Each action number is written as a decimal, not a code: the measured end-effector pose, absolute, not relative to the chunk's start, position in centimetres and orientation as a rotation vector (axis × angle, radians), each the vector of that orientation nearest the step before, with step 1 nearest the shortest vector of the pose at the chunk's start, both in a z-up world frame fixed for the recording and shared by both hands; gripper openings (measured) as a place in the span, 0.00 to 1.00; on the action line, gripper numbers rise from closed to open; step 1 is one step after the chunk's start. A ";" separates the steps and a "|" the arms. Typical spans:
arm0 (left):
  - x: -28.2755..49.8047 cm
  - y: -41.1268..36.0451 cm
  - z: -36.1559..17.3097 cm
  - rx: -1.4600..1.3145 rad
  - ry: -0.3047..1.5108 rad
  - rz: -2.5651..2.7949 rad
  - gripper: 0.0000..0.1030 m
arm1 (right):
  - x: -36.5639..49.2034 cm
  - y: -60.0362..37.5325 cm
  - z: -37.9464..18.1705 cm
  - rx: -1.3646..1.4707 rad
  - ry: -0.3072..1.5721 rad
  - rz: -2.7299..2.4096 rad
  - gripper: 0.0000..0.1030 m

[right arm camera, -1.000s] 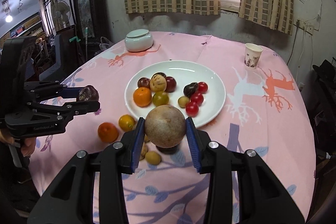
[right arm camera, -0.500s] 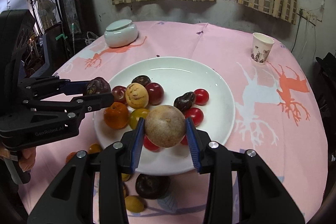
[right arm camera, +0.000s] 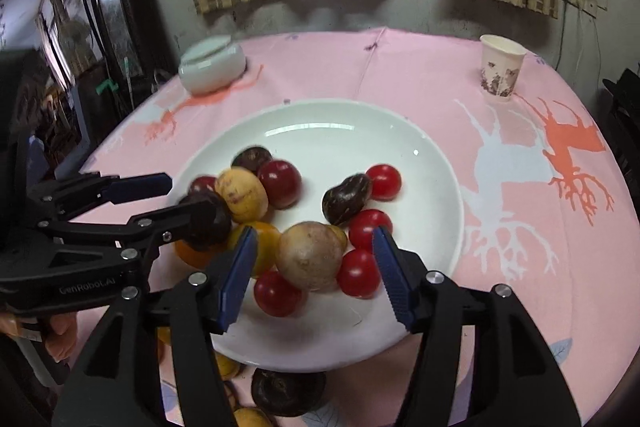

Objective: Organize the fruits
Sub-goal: 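Carry both fruits over the white plate and open both tools, then move both tools back toward the fruit pile, then grasp an orange with the left tool while the right tool grasps a small yellow-green fruit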

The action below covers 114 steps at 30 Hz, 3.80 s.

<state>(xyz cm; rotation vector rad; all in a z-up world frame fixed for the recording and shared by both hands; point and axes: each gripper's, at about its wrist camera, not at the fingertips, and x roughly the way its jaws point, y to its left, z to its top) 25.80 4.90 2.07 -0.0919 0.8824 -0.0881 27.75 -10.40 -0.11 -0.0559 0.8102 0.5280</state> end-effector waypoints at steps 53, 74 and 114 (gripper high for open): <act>14.5 4.5 -4.0 0.011 0.953 -0.112 0.78 | 17.4 -12.4 -4.1 -0.142 0.977 0.709 0.59; 14.5 4.9 -4.9 -0.033 0.936 -0.149 0.44 | 16.5 -10.1 -5.7 -0.312 0.952 0.691 0.59; 14.4 5.0 -4.8 -0.035 0.937 -0.157 0.44 | 17.1 -9.8 -5.8 -0.298 0.918 0.658 0.27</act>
